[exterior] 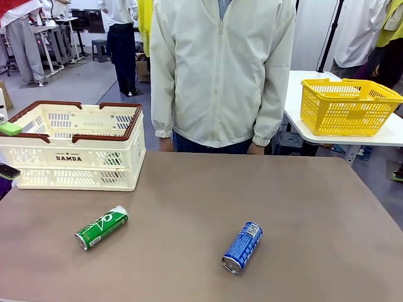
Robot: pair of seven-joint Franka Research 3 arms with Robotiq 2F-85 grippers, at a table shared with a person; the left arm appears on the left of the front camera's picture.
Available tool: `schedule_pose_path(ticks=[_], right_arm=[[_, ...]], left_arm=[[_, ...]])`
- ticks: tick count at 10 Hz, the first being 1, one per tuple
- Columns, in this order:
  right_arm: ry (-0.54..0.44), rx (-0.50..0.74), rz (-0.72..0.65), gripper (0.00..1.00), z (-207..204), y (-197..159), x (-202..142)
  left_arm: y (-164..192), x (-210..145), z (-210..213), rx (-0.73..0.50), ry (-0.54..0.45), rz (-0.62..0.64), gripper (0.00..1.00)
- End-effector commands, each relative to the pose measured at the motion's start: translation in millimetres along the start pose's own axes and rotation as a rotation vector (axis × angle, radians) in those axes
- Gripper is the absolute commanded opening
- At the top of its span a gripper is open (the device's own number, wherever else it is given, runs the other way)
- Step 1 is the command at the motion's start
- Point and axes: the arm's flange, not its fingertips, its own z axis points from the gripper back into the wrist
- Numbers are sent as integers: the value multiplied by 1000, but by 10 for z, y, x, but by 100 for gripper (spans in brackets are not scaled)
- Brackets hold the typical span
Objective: Place the drinks into the Shopping basket.
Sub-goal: Pick up one drink and place it into the Shopping basket.
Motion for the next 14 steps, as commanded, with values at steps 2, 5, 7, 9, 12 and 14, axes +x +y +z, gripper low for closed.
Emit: schedule_pose_path(ticks=[2,5,7,9,12,14], right_arm=[[9,-2,14,100,21,12,-29],[9,-2,14,100,21,12,-29],[9,-2,14,100,21,12,-29],[9,-2,14,100,21,12,-29],[9,-2,14,100,21,12,-29],[9,-2,14,100,21,12,-29]], left_arm=[[0,0,0,0,0,0,100],[-1167,436,-1306,439,196,128,100],[-1578,483,-2830,769,329,20,100],[-1598,181,-4042,920,499,-91,100],[-1581,-302,-4378,873,495,-115,100],[-1581,-302,-4378,873,495,-115,100]])
